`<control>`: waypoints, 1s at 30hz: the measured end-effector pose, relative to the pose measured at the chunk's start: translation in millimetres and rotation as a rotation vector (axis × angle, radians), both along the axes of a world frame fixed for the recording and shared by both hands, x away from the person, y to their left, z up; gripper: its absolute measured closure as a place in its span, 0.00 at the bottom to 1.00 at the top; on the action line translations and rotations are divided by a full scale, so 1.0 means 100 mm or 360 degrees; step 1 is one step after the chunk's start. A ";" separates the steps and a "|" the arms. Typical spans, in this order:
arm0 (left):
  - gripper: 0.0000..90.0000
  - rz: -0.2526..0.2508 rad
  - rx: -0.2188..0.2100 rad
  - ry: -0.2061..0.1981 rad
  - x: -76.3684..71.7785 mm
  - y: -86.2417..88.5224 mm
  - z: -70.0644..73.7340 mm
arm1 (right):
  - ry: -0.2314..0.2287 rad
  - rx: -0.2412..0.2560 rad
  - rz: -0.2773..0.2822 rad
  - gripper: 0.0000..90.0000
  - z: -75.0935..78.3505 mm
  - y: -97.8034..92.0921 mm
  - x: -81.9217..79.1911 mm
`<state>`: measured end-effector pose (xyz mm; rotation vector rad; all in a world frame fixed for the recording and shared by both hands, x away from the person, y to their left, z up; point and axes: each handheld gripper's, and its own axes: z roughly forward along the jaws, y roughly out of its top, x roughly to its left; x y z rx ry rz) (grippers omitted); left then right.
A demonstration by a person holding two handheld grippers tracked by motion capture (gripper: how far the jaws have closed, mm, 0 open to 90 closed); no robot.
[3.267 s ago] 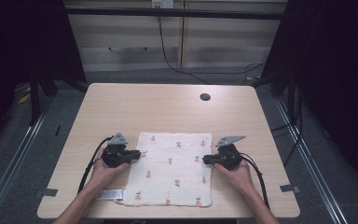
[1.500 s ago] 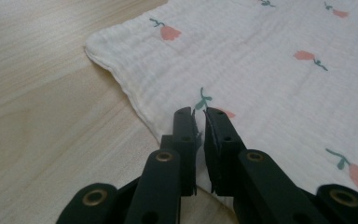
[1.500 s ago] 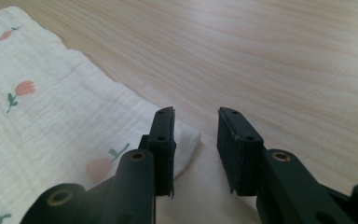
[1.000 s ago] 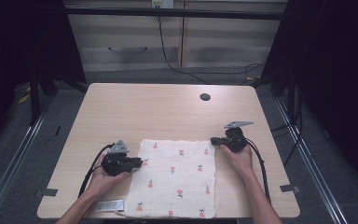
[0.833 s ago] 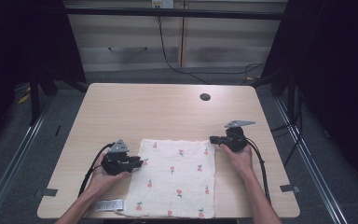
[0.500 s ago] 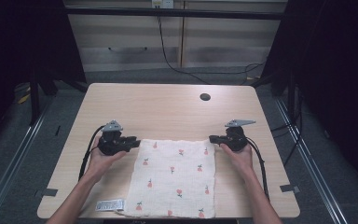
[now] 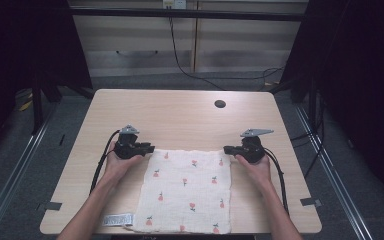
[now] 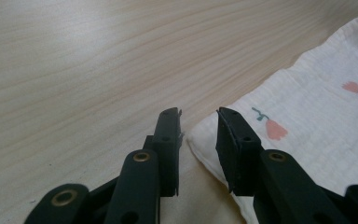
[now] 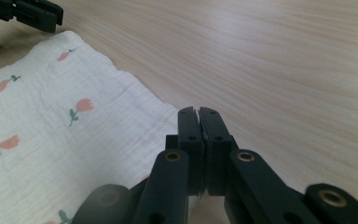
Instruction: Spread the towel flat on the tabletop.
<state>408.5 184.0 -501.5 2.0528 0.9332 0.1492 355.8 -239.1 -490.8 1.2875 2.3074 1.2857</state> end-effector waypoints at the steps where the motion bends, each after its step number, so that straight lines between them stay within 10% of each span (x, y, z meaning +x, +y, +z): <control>1: 0.77 0.0000 -0.0003 0.0000 0.00 0.00 0.00 | 0.0002 -0.0002 0.0000 0.99 0.00 0.00 0.00; 30: 0.98 -0.0064 0.0067 -0.0014 -0.08 -0.12 -0.05 | -0.0013 0.0005 0.0006 0.99 0.01 -0.03 -0.03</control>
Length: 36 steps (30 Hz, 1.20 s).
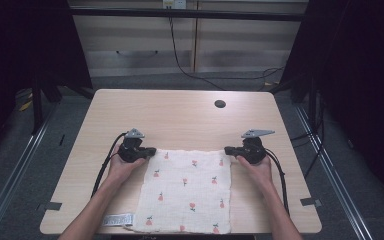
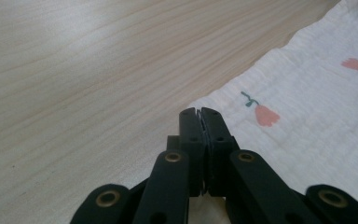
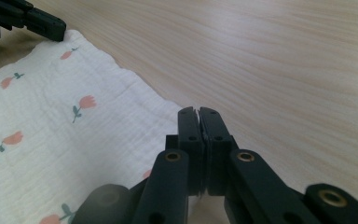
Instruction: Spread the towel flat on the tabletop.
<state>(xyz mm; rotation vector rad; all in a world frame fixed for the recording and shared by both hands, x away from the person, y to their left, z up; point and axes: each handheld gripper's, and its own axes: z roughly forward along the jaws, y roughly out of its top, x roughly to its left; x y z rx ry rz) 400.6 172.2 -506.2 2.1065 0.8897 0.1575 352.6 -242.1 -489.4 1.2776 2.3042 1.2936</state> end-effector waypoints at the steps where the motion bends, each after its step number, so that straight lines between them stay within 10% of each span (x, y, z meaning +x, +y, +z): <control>1: 0.98 -0.0003 -0.0014 -0.0003 0.00 0.00 0.01 | -0.0001 0.0002 0.0000 0.99 0.00 0.00 0.00; 36: 0.98 -0.0016 -0.0311 -0.0232 -0.15 0.26 0.69 | -0.0228 0.0194 -0.0052 0.99 0.51 -0.09 -0.12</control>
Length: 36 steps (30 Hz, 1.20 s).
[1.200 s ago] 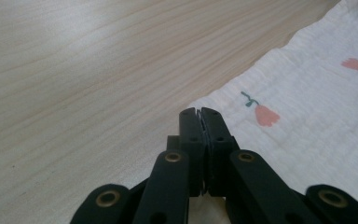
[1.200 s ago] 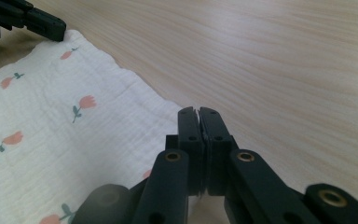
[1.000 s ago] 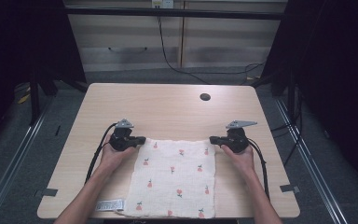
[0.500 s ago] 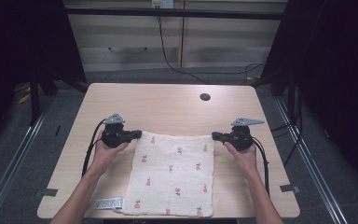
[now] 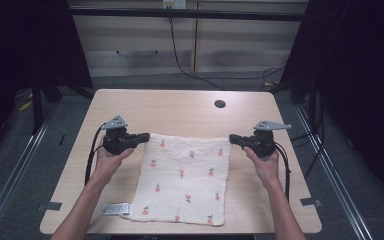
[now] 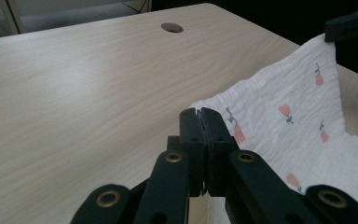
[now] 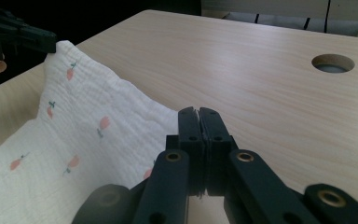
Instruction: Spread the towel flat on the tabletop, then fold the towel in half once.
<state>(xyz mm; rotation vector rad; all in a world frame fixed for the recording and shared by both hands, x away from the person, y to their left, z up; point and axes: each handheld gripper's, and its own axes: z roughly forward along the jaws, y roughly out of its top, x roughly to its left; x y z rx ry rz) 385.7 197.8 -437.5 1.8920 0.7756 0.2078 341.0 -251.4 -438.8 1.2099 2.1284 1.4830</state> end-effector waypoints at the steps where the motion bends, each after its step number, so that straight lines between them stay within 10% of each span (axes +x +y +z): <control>1: 0.98 0.0003 -0.0009 -0.0004 0.00 0.00 0.01 | -0.0007 0.0007 0.0000 0.99 0.01 0.00 0.01; 18: 0.98 -0.0007 -0.0138 -0.0138 -0.10 0.05 0.35 | -0.0206 0.0043 0.0037 0.99 0.39 0.11 -0.09; 36: 0.98 0.0025 -0.0152 -0.0127 -0.05 0.01 0.41 | -0.0260 0.0106 0.0052 0.99 0.69 0.07 0.02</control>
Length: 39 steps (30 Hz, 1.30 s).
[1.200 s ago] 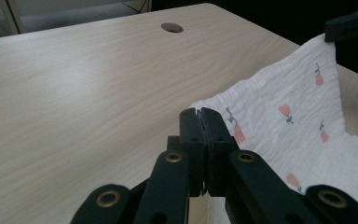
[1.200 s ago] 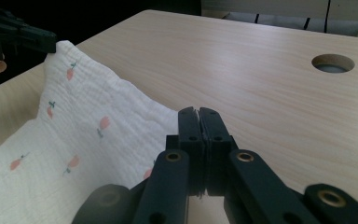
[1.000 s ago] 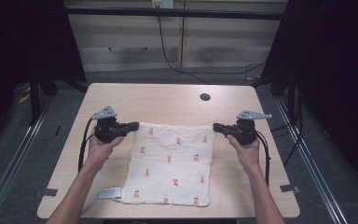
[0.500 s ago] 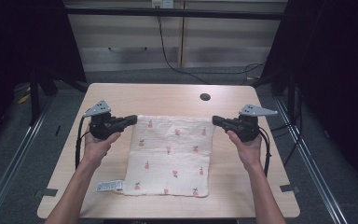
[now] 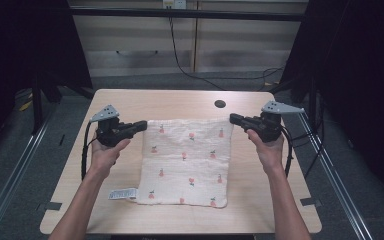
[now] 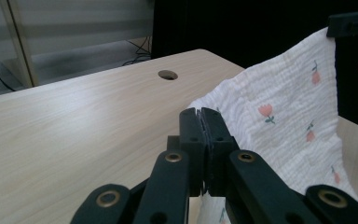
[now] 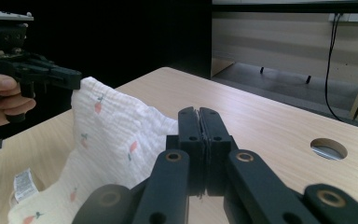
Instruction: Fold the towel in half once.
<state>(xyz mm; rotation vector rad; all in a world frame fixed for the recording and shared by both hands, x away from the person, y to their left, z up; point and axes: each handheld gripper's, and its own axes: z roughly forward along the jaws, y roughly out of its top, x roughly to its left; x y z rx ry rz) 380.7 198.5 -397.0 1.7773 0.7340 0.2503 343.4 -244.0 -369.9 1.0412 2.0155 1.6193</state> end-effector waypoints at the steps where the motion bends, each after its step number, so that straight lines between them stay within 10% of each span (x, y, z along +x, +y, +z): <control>1: 0.98 0.0004 0.0005 -0.0006 0.00 -0.01 0.01 | 0.0005 -0.0005 -0.0001 0.99 -0.02 0.00 0.00; 39: 0.98 -0.0098 0.0326 0.0088 -0.63 0.12 -0.38 | 0.0268 -0.0187 0.0140 0.99 -0.55 -0.11 -0.69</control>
